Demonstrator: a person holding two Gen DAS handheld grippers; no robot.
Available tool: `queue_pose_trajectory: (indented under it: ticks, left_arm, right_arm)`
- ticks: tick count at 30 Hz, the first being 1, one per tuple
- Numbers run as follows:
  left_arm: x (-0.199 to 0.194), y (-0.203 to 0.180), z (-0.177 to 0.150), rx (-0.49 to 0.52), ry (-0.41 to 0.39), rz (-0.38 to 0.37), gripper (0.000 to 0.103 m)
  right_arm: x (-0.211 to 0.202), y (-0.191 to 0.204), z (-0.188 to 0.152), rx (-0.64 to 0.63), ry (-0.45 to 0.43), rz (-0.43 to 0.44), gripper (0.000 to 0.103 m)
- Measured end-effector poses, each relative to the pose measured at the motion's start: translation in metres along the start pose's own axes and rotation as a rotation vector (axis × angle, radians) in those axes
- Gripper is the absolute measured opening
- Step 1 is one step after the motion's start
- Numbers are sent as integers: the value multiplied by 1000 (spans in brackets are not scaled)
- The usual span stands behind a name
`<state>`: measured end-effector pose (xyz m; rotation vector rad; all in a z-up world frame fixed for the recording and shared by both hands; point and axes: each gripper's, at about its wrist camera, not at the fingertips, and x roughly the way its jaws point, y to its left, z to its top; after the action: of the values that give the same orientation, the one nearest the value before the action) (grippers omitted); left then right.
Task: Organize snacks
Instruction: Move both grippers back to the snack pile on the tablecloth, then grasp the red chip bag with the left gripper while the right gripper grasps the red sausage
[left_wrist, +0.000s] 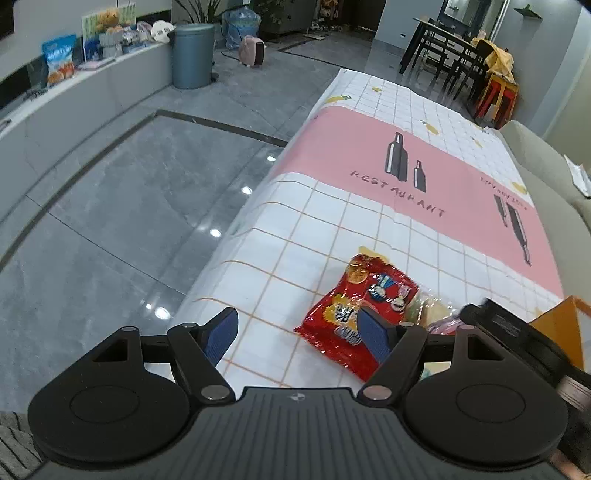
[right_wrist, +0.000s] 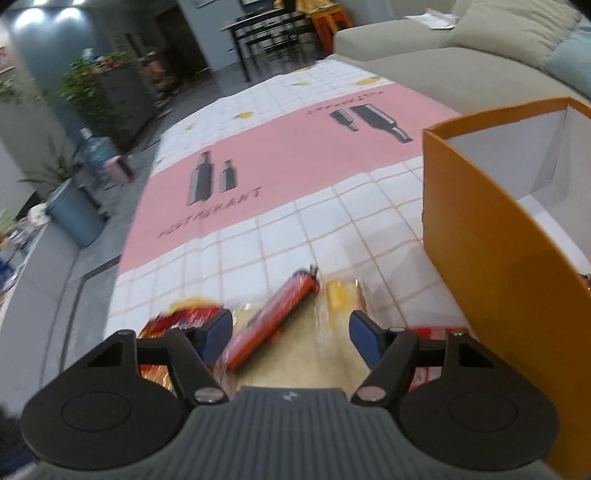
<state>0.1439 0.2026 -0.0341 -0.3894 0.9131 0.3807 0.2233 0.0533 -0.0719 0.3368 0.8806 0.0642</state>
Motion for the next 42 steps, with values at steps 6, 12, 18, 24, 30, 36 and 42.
queue_pose_trajectory:
  ticks: [6, 12, 18, 24, 30, 36, 42]
  left_arm:
    - [8, -3, 2, -6, 20, -9, 86]
    - [13, -7, -1, 31, 37, -9, 86]
    - [10, -13, -3, 70, 0, 10, 86]
    - [27, -33, 3, 204, -30, -19, 86]
    - [59, -74, 2, 505, 59, -46, 87]
    - [89, -87, -7, 564, 73, 27, 99]
    - [111, -71, -7, 448, 121, 4, 103]
  right_arm:
    - [24, 25, -6, -93, -45, -151, 59]
    - [23, 31, -22, -253, -80, -178, 22]
    - [8, 5, -30, -267, -94, -49, 21]
    - [-9, -16, -45, -314, -107, 35, 21]
    - [-9, -25, -43, -257, -102, 69, 21]
    - [-7, -29, -41, -222, -99, 93, 21]
    - [-4, -29, -41, -234, -103, 94, 22]
